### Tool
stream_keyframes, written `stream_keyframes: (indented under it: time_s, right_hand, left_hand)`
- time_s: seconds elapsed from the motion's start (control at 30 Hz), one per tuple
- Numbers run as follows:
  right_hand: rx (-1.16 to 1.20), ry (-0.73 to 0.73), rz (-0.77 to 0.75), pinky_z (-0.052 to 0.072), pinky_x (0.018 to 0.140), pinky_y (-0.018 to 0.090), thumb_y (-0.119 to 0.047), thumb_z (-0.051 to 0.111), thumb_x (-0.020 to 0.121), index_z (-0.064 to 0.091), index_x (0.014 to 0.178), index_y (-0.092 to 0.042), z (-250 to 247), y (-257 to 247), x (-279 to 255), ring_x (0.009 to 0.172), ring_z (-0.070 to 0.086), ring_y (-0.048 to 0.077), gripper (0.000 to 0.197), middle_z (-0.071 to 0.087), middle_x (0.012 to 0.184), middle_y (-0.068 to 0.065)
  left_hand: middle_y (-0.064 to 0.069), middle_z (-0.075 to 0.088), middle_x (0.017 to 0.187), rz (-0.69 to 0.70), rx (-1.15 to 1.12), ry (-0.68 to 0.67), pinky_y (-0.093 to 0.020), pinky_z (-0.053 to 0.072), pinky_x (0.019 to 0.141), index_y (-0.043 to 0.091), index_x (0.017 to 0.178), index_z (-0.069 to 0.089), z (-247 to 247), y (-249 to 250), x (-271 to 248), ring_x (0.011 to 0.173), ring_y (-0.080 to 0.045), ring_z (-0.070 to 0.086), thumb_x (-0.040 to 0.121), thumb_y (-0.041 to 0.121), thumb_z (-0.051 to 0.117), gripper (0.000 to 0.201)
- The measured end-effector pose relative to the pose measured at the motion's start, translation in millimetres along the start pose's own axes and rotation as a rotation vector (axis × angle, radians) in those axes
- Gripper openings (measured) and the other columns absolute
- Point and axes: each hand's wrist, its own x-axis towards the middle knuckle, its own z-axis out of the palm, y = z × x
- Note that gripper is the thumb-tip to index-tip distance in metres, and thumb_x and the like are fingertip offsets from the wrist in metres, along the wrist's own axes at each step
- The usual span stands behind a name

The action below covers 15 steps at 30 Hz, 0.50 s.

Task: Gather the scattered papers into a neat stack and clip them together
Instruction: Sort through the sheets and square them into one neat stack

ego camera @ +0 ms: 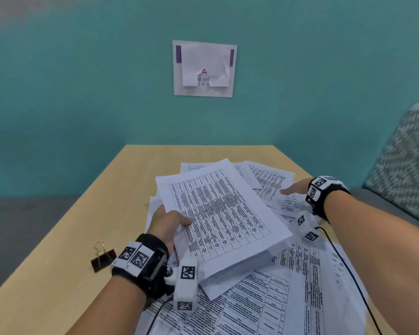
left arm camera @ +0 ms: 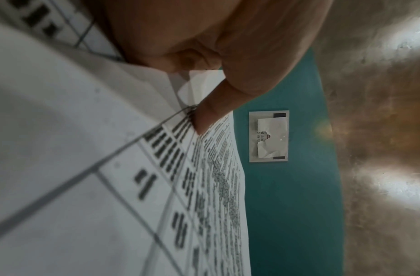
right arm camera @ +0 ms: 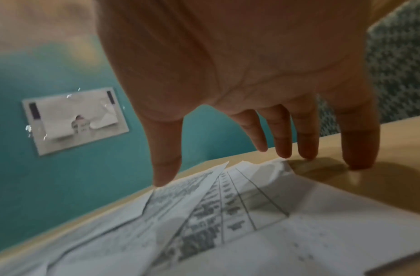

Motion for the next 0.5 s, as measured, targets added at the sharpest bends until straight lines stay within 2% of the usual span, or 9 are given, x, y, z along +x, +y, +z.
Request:
stream_keyframes:
  time_s: [0.1, 0.2, 0.3, 0.37, 0.43, 0.47, 0.5]
  right_hand:
    - [-0.064, 0.01, 0.019, 0.031, 0.114, 0.039, -0.07, 0.06, 0.084, 0.04, 0.152, -0.012, 13, -13, -18, 0.145, 0.038, 0.028, 0.092, 0.036, 0.16, 0.01]
    - [-0.079, -0.003, 0.042, 0.04, 0.109, 0.038, -0.068, 0.066, 0.08, 0.044, 0.148, -0.008, 21, -22, -21, 0.137, 0.047, 0.03, 0.094, 0.044, 0.155, 0.012]
    - [-0.114, -0.005, -0.036, 0.042, 0.11, 0.043, -0.075, 0.074, 0.064, 0.054, 0.141, -0.007, 22, -25, 4, 0.132, 0.053, 0.031, 0.105, 0.052, 0.149, 0.012]
    - [-0.178, -0.042, -0.052, 0.041, 0.111, 0.042, -0.079, 0.077, 0.051, 0.053, 0.143, -0.01, 24, -24, 32, 0.134, 0.05, 0.03, 0.117, 0.05, 0.151, 0.01]
    - [-0.166, -0.068, -0.05, 0.045, 0.106, 0.039, -0.073, 0.085, 0.042, 0.056, 0.14, -0.011, 23, -27, 28, 0.133, 0.052, 0.031, 0.119, 0.053, 0.148, 0.009]
    - [-0.14, -0.059, -0.064, 0.045, 0.104, 0.039, -0.064, 0.088, 0.048, 0.059, 0.137, -0.009, 23, -32, 17, 0.132, 0.053, 0.032, 0.109, 0.055, 0.146, 0.011]
    - [-0.131, -0.046, -0.089, 0.044, 0.106, 0.039, -0.053, 0.088, 0.062, 0.059, 0.136, -0.006, 25, -36, 7, 0.133, 0.051, 0.034, 0.093, 0.054, 0.145, 0.014]
  left_hand:
    - [-0.006, 0.071, 0.124, -0.002, -0.004, 0.013, -0.05, 0.048, 0.108, 0.012, 0.128, 0.064, -1, -2, 4, 0.115, -0.03, 0.063, 0.086, -0.023, 0.054, 0.056]
    - [-0.006, 0.068, 0.132, -0.003, -0.003, 0.019, -0.054, 0.043, 0.113, 0.013, 0.134, 0.061, -3, -6, 8, 0.126, -0.033, 0.058, 0.083, -0.022, 0.057, 0.062]
    - [-0.006, 0.069, 0.131, -0.001, -0.006, 0.021, -0.053, 0.043, 0.114, 0.012, 0.134, 0.062, -4, -7, 11, 0.125, -0.032, 0.059, 0.084, -0.023, 0.056, 0.061]
    - [-0.006, 0.069, 0.131, 0.002, 0.0, 0.014, -0.054, 0.042, 0.114, 0.012, 0.133, 0.063, -4, -8, 12, 0.126, -0.033, 0.059, 0.084, -0.023, 0.056, 0.06]
    - [-0.006, 0.069, 0.132, -0.002, 0.006, 0.018, -0.055, 0.042, 0.114, 0.013, 0.132, 0.063, -5, -9, 14, 0.127, -0.034, 0.058, 0.082, -0.022, 0.057, 0.061]
    - [-0.006, 0.069, 0.132, -0.007, 0.005, 0.021, -0.056, 0.042, 0.114, 0.014, 0.132, 0.063, -6, -10, 14, 0.128, -0.035, 0.058, 0.082, -0.022, 0.058, 0.062]
    - [-0.006, 0.069, 0.133, -0.009, 0.004, 0.021, -0.056, 0.042, 0.113, 0.014, 0.132, 0.063, -6, -10, 15, 0.128, -0.036, 0.058, 0.081, -0.022, 0.058, 0.063]
